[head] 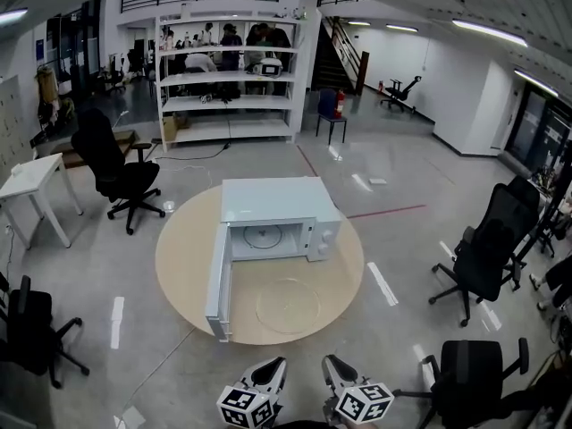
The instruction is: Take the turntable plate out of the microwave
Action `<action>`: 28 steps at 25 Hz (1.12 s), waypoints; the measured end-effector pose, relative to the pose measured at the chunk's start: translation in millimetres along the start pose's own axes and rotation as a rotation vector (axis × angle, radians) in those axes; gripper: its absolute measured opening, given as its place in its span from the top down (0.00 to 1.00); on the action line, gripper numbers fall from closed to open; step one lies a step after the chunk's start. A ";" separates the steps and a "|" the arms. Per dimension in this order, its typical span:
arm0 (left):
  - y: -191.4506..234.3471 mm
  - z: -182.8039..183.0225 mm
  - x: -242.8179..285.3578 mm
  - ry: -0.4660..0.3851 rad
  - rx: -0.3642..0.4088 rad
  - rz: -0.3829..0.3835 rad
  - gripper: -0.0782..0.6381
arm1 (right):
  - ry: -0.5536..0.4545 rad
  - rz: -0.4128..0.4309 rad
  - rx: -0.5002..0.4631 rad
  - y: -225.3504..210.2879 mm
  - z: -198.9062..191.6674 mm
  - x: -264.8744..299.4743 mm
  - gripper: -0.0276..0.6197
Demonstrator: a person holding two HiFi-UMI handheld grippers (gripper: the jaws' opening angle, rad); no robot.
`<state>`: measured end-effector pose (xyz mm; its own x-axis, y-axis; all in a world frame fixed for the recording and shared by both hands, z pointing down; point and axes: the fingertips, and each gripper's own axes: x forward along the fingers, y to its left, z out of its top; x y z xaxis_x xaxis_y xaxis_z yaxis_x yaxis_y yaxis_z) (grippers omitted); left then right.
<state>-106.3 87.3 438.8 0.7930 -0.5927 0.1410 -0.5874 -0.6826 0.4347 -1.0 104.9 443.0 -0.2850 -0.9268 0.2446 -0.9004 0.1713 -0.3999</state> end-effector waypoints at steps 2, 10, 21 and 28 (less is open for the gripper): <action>-18.6 -6.5 1.6 0.014 0.012 -0.010 0.79 | -0.001 0.008 -0.003 -3.2 -3.3 -16.4 0.89; -97.5 -54.3 -12.2 0.062 0.068 -0.049 0.79 | 0.009 0.067 0.038 -5.6 -32.5 -95.7 0.89; -184.5 -124.5 -66.2 0.111 0.077 0.030 0.79 | 0.021 0.128 0.065 -7.2 -77.3 -211.1 0.90; -230.5 -161.5 -101.2 0.130 0.080 0.091 0.79 | 0.062 0.140 -0.012 -0.1 -102.5 -270.4 0.90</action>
<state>-25.0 373.7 467.9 0.7470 -0.5969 0.2926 -0.6647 -0.6634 0.3437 42.5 389.7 467.5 -0.4275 -0.8712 0.2412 -0.8541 0.3019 -0.4235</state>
